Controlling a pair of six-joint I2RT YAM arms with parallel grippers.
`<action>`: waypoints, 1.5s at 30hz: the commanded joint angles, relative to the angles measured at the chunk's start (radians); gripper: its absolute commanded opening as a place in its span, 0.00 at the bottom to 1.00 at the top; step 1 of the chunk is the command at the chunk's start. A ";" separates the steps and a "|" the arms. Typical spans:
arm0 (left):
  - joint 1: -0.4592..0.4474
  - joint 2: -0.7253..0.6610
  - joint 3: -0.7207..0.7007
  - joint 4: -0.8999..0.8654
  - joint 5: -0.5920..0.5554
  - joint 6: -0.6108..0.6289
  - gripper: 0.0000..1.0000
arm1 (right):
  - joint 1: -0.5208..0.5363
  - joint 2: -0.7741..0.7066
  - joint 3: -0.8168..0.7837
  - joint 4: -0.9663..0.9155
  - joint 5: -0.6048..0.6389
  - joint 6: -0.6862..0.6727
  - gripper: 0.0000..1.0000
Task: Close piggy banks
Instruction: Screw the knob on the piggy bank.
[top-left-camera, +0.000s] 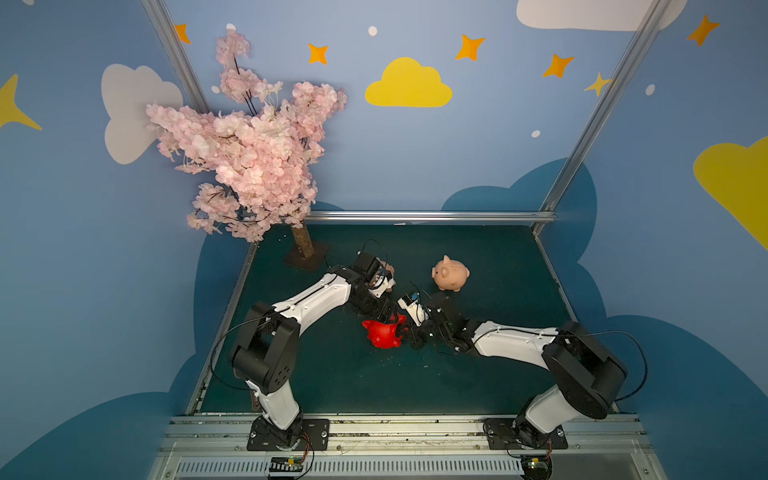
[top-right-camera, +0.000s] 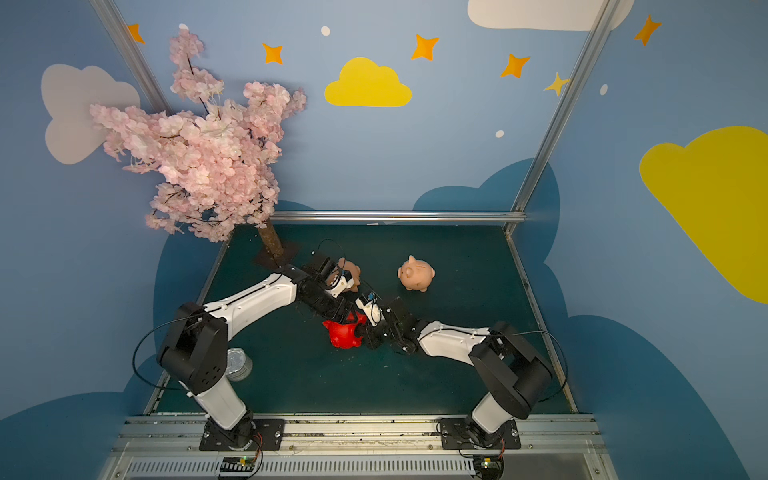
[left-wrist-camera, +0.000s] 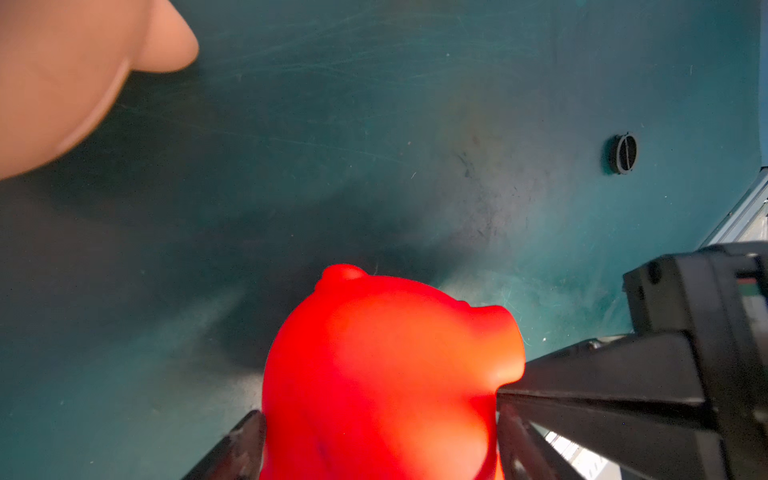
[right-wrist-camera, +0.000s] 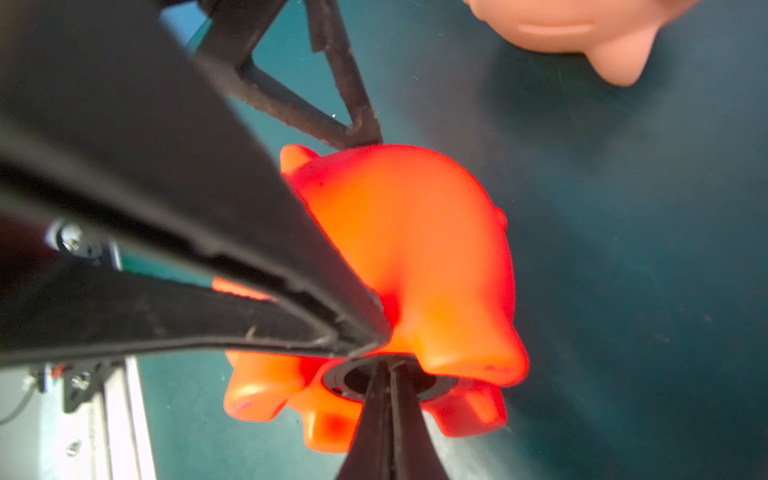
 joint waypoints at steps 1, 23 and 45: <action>-0.016 0.028 -0.044 -0.067 0.000 0.001 0.83 | -0.014 0.020 0.015 -0.069 0.014 0.117 0.00; -0.024 0.028 -0.060 -0.055 0.000 -0.004 0.83 | -0.065 0.063 0.010 -0.046 -0.134 0.456 0.00; -0.029 0.034 -0.049 -0.064 -0.005 -0.004 0.83 | -0.100 0.086 0.031 -0.087 -0.202 0.610 0.00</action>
